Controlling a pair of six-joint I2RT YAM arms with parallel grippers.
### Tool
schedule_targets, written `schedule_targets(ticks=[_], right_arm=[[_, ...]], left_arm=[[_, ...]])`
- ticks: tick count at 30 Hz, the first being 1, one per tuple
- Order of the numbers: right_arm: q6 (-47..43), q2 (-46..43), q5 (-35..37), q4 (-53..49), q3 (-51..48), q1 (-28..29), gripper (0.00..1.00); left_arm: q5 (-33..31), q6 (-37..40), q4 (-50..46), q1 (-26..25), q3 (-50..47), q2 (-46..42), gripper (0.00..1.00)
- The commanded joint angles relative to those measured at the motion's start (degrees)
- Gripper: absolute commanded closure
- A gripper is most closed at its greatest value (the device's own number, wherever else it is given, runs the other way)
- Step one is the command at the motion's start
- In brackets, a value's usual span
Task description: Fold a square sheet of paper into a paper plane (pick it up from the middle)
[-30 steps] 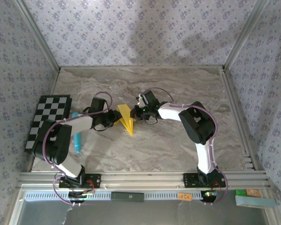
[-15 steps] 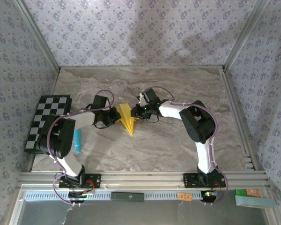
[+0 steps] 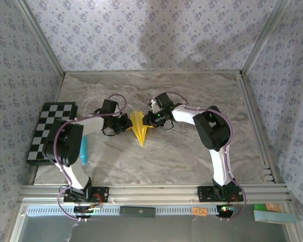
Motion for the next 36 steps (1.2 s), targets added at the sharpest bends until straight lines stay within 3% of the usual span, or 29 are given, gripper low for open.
schedule_targets(ticks=[1,5,7,13,25,30,36], right_arm=[[-1.4,1.5,-1.8,-1.6,1.7,-0.6,0.81],[-1.0,0.3,-1.0,-1.1,0.9,-0.9,0.95],[-0.4,-1.1,0.2,-0.2,-0.4,-1.0,0.98],[2.4,-5.2,2.9,4.8,-5.4,-1.9,0.98],[6.3,-5.4,3.6,8.8,-11.3,-2.3,0.96],[7.3,-5.1,3.1,9.6,-11.6,-2.0,0.96],[8.2,-5.7,3.3,9.2,-11.2,-1.6,0.95]], left_arm=[[2.1,2.7,-2.1,0.0,1.8,1.2,1.0],[1.6,1.6,-1.5,0.3,1.4,0.3,1.0],[1.2,-0.4,0.1,0.4,0.1,-1.0,1.0],[-0.4,-3.9,4.1,0.8,-4.8,-3.5,1.0],[-1.4,-5.7,6.2,1.4,-8.2,-4.1,0.97],[-1.1,-5.1,4.4,1.4,-6.6,-4.8,0.89],[-2.5,-5.1,0.7,0.6,-6.0,-11.1,0.73]])
